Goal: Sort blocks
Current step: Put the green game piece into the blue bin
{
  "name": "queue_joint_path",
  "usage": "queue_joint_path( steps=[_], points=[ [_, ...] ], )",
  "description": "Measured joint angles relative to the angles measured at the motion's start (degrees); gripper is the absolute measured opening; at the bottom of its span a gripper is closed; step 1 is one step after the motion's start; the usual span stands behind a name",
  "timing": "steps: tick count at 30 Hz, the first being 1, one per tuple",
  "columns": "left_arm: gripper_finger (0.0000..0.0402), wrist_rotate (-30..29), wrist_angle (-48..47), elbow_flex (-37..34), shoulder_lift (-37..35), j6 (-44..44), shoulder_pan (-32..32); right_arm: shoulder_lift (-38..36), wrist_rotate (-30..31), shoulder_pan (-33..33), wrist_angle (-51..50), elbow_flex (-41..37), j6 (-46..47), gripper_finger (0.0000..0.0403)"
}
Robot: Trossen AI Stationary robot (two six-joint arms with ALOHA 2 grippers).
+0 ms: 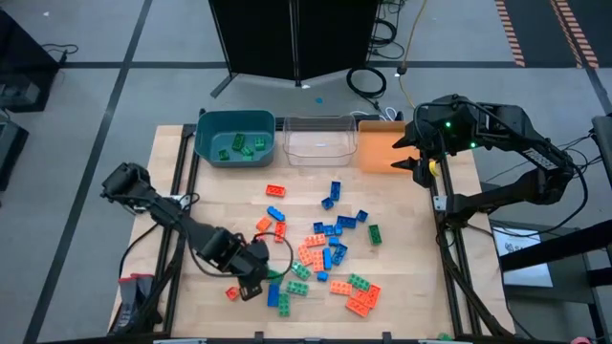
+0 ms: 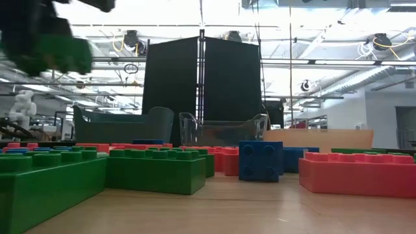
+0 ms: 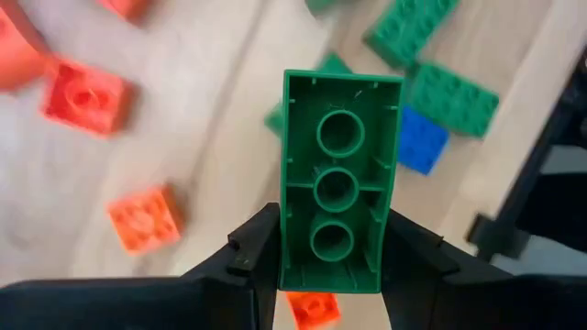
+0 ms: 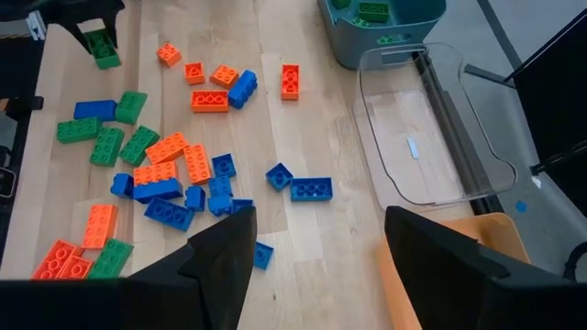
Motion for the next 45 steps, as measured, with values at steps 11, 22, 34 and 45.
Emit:
queue_joint_path(
  steps=[11,22,34,45],
  points=[
    [0.0139,-1.16,0.17,0.20,-0.02,8.75,8.64,0.00,0.01,-0.02,0.00,0.00,0.02,0.0240],
    [0.0139,-1.57,0.20,0.20,-0.07,22.63,18.60,0.00,0.01,-0.02,-0.04,0.00,0.95,0.0240],
    [0.0139,-5.51,-0.22,0.22,-0.07,33.46,30.21,0.00,0.02,-0.02,-0.04,0.00,1.55,0.0240],
    [0.0139,-5.53,-0.24,0.22,-0.07,41.01,39.94,0.00,0.02,0.00,-0.03,0.00,1.55,0.0240]
  ],
)
